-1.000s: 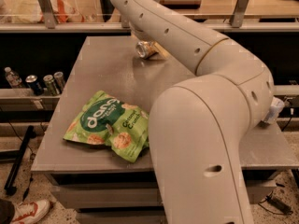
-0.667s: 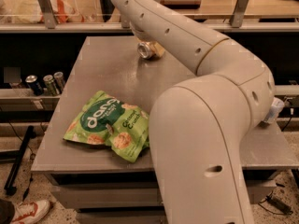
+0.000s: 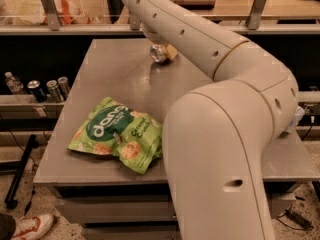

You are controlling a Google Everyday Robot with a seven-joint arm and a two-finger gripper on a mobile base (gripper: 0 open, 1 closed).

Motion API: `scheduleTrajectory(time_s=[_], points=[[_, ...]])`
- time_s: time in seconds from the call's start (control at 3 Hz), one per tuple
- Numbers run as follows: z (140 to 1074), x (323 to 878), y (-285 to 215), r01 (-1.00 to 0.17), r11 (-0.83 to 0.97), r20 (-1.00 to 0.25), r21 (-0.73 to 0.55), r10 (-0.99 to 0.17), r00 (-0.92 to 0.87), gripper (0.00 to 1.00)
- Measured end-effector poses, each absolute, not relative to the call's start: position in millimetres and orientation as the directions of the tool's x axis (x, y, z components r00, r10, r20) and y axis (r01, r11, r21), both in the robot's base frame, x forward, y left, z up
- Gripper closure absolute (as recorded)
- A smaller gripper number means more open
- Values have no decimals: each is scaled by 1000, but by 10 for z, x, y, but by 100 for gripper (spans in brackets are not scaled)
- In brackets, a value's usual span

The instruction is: Move orange can near green rice chip bag

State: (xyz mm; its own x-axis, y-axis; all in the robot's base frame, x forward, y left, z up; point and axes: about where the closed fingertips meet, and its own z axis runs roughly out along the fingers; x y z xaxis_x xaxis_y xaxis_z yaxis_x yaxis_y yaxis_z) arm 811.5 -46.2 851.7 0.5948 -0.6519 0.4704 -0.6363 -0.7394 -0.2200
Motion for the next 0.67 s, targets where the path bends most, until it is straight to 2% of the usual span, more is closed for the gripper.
scheduleTrajectory(time_s=[0.33, 0.67], points=[[8569, 8103, -484, -636, -736, 472, -233, -657, 588, 100], [8731, 8086, -526, -629, -734, 491, -257, -660, 569, 100]])
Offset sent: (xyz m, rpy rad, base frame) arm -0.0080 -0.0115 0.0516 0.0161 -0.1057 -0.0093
